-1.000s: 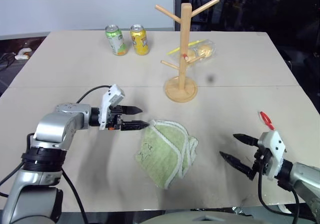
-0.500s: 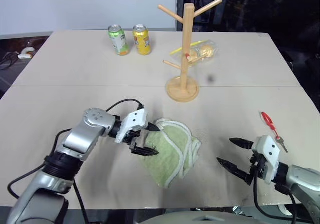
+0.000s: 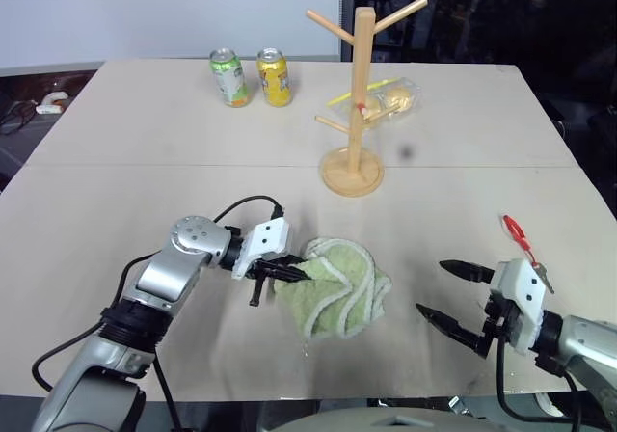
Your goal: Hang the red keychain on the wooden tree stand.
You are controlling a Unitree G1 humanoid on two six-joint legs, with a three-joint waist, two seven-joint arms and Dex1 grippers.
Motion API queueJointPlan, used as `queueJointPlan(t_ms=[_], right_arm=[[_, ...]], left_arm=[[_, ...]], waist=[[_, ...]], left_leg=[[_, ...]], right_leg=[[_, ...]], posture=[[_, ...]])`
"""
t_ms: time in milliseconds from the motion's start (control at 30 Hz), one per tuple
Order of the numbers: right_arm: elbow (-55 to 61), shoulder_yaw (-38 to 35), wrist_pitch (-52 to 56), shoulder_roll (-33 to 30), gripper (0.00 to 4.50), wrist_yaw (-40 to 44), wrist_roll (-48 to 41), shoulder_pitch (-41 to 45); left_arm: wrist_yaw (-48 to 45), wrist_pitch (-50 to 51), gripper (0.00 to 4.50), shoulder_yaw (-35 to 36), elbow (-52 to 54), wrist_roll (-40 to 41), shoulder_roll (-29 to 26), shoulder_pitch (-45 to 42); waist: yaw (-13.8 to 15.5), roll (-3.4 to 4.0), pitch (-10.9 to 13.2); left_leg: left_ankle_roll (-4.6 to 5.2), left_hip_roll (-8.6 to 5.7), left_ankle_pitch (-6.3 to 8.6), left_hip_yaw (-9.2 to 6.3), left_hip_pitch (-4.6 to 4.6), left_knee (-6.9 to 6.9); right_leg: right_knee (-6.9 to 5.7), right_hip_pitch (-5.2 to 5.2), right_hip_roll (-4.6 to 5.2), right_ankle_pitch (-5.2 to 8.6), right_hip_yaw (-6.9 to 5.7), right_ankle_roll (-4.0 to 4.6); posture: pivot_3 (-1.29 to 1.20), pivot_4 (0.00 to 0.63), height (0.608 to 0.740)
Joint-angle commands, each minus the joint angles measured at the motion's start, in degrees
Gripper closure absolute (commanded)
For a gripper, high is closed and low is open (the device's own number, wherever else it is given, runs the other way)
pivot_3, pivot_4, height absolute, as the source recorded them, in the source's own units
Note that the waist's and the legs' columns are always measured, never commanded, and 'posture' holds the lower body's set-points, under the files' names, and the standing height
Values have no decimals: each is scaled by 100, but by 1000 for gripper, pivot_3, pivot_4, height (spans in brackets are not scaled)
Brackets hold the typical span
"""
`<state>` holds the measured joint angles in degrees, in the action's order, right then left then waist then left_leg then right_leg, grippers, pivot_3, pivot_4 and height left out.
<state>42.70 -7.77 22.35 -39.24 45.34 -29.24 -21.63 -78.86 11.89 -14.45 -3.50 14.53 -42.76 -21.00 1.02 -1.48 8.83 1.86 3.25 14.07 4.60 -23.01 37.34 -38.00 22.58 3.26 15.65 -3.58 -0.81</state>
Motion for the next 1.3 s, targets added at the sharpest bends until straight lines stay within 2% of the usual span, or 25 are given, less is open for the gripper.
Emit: queueJointPlan(t_ms=[33,267,467,567,633,800,967,1100,1233,1300], right_arm=[[270,-87,-163,-42,0,138,-227,264],[172,257,-838,-93,0,514,78,1243],[-357,548,-801,-66,0,545,168,1721],[-482,689,-794,11,0,509,209,1807],[-541,768,-788,40,0,508,245,1810],[-795,906,-879,121,0,450,466,1845],[-847,937,-867,268,0,263,576,1826],[-769,955,-790,317,0,120,682,1694],[-735,932,-689,300,0,-87,873,1493],[-671,856,-498,390,0,-327,852,1400]], left_arm=[[311,311,4459,353,-76,111,9,-77],[1170,1635,4459,1363,401,809,-28,198],[2451,2607,4459,2578,513,1284,91,97],[3475,2459,4459,3387,-47,1072,109,35],[4059,2299,4459,3629,-324,880,172,15],[5185,1571,4459,3814,-1400,320,333,-296],[5908,855,4459,4043,-2678,154,349,-836],[5987,467,4459,3952,-3344,28,245,-1016],[5833,470,2908,3882,-3332,52,227,-933],[5867,554,1900,3913,-3210,48,196,-838]], waist=[[-9,-1,1],[-44,-4,9],[-15,-14,15],[-31,-18,18],[-43,-18,18],[-1,-26,19],[-13,-54,22],[-33,-56,23],[-31,-58,24],[-28,-58,24]], left_leg=[[0,1,0,-1,0,0],[-1,4,0,1,-2,-1],[-1,3,0,-4,-9,3],[-1,3,0,-4,-7,7],[-2,4,0,-1,-1,6],[-2,2,0,3,-1,5],[-3,1,-1,2,-4,8],[-3,0,-1,7,-2,8],[-20,0,-10,13,-4,8],[-25,-1,-13,15,-3,7]], right_leg=[[0,0,-1,0,0,0],[1,5,-11,0,9,0],[1,4,-5,-1,2,0],[-1,3,-3,-4,4,-3],[-5,3,-4,-6,9,1],[-4,1,1,-16,6,16],[-5,1,4,-19,0,15],[-7,1,28,-20,-10,16],[-6,3,31,-20,-18,16],[-6,2,33,-20,-18,16]], posture=[[0,150,740],[0,150,740],[0,150,740],[0,150,740],[0,150,740],[0,150,740],[0,150,740],[0,150,740],[0,150,740],[0,150,740]])
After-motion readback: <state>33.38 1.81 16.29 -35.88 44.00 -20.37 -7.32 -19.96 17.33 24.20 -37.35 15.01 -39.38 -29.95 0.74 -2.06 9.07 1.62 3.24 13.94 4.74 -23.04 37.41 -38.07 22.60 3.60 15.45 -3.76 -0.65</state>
